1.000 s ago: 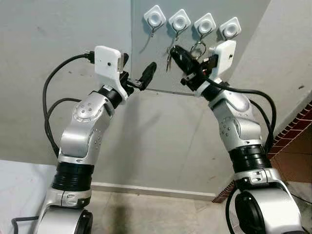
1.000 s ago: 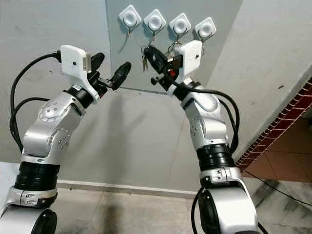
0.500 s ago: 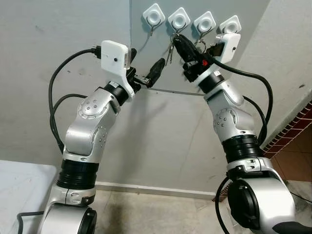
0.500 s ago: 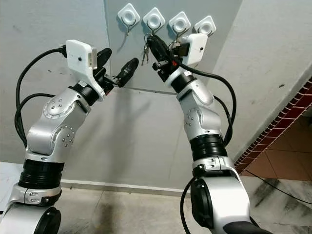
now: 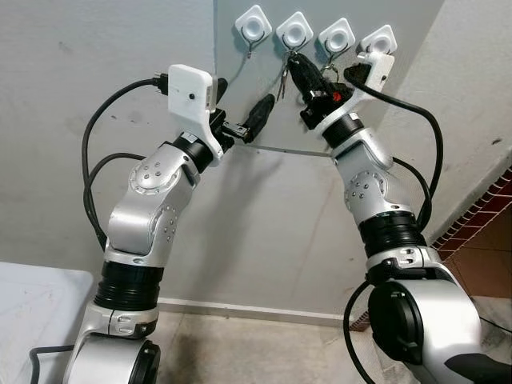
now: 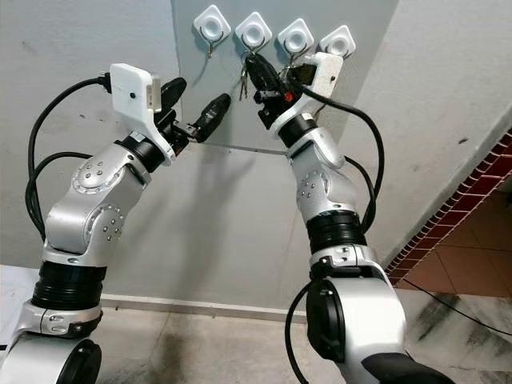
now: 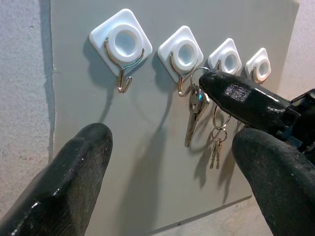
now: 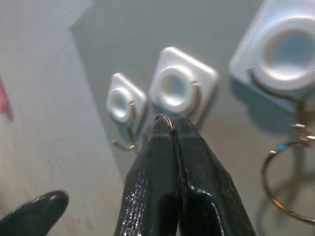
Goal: Hang keys on a hook
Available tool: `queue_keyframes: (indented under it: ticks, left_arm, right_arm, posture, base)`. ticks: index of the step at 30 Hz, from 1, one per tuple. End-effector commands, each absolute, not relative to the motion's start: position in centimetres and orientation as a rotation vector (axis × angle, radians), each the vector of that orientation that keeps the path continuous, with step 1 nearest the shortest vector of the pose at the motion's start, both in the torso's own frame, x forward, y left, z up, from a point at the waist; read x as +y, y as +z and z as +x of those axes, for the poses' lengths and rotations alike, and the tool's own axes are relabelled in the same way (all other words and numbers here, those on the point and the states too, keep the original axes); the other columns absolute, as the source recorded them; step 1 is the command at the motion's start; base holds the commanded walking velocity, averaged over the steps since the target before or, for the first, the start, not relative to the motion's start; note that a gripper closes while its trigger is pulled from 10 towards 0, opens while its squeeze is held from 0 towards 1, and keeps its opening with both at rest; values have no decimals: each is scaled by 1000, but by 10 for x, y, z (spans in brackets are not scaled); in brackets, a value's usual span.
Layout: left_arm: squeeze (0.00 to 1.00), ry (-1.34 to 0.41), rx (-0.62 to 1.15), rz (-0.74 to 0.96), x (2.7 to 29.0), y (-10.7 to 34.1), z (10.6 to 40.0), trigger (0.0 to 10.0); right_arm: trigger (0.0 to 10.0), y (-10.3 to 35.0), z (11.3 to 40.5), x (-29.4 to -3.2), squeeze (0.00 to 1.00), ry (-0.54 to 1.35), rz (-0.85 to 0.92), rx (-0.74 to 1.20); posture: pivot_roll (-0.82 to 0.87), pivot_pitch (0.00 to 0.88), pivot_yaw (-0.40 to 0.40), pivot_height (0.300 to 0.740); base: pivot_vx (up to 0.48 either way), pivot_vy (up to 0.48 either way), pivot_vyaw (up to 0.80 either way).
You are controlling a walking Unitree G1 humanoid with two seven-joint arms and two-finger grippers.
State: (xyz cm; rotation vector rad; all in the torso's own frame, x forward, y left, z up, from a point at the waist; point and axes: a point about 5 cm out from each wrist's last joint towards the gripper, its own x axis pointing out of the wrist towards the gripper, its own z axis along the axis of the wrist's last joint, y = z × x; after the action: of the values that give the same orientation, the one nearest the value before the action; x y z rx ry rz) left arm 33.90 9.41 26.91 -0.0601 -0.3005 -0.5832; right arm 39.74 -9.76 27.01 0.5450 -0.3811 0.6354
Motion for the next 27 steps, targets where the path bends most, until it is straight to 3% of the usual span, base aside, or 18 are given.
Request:
queue_keyframes:
  ticks: [1,6,27]
  left_arm:
    - [0,-616,-332,-53,88,279,336,10000]
    - [0,-622,-338,-49,88,281,336,10000]
    - [0,-605,-348,-52,93,286,336,10000]
  right_arm:
    - [10000,278,399,-99,0,623,579,-390]
    - [10000,277,403,-100,0,590,644,-360]
    - [10000,282,401,-96,0,640,623,-403]
  posture:
    - [23,5,-79,715]
    - [22,6,-77,715]
    - [23,24,-79,715]
  base:
    - [0,0,0]
    - [0,0,0]
    - [0,0,0]
